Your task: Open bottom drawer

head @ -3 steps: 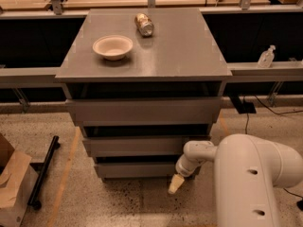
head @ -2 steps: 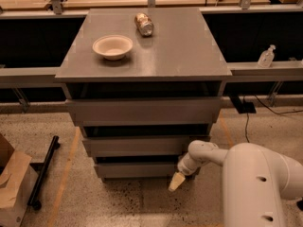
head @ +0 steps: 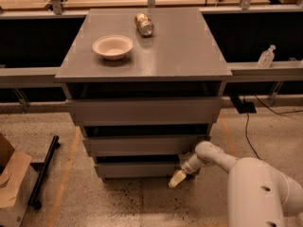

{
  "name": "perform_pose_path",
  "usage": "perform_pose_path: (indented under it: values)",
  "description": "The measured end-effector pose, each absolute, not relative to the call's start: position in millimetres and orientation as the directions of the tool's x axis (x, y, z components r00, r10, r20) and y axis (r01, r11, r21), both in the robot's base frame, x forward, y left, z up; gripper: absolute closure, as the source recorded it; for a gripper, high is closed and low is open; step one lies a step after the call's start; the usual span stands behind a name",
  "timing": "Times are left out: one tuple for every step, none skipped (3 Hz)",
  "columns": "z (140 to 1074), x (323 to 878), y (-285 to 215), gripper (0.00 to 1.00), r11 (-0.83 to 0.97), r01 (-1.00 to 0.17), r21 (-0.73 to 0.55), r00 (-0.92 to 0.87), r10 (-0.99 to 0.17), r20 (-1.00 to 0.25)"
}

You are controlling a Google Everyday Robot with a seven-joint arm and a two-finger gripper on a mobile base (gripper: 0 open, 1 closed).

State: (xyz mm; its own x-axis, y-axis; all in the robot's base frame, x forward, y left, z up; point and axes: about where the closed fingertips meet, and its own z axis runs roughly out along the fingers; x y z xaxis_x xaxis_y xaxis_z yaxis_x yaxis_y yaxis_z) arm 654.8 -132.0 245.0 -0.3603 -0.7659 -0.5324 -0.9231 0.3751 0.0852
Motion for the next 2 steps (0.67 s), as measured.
perform_pose_path:
  values:
    - [228,664,-131,0.00,0.377,-0.920,0.108,-0.370,-0.746,-0.554]
    - [210,673,-132,0.00,0.377,-0.916,0.134,-0.385,-0.740,-0.552]
